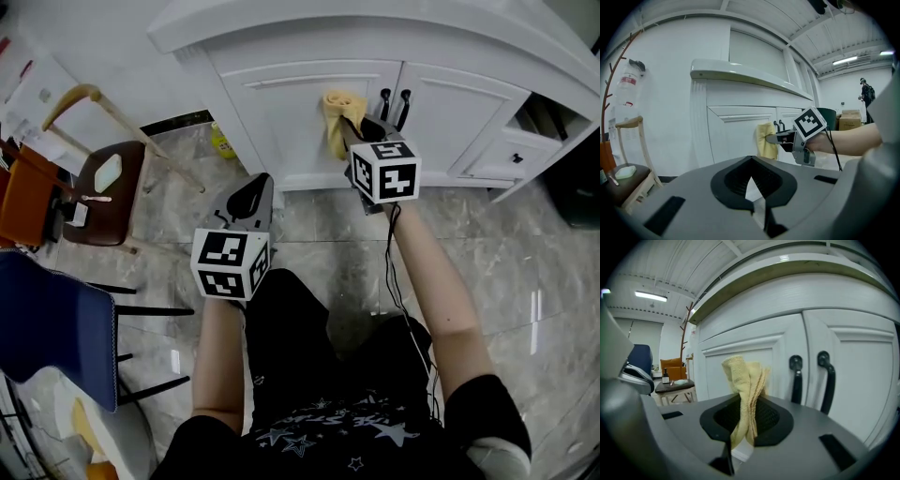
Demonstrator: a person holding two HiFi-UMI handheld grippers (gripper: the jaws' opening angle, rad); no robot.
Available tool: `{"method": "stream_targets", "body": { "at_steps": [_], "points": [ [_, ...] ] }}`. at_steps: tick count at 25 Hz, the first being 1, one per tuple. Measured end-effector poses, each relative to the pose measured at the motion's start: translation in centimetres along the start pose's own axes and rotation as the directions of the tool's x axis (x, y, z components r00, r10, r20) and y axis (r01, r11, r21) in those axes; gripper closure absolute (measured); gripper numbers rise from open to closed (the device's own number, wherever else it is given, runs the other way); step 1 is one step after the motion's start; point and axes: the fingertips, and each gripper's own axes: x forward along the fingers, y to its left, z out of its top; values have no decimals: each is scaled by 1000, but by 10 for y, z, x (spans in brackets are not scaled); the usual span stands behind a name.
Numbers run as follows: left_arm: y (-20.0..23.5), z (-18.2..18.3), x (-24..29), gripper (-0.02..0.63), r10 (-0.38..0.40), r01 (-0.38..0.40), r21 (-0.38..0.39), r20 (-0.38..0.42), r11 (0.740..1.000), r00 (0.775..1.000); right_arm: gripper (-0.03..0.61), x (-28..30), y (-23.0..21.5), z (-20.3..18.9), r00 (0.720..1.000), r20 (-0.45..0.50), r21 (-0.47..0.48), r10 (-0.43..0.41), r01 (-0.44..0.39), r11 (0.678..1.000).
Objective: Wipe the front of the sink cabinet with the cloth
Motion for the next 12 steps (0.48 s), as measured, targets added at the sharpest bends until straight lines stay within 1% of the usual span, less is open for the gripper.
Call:
{"method": "stream_targets", "body": {
  "at_steps": [4,8,12],
  "points": [
    [-10,0,9,598,-12,12,-11,2,1000,1000,515,-16,-23,-8,999,-5,22,-53,53,998],
    [-20,0,16,598,-26,26,-29,8,999,1000,515,-23,-33,-17,995,-24,16,-102,102,995],
    [-23,-5,17,598,-40,41,-37,22,998,999,515,-25,-41,-26,989,-44,50,-143,145,988]
  ]
}}
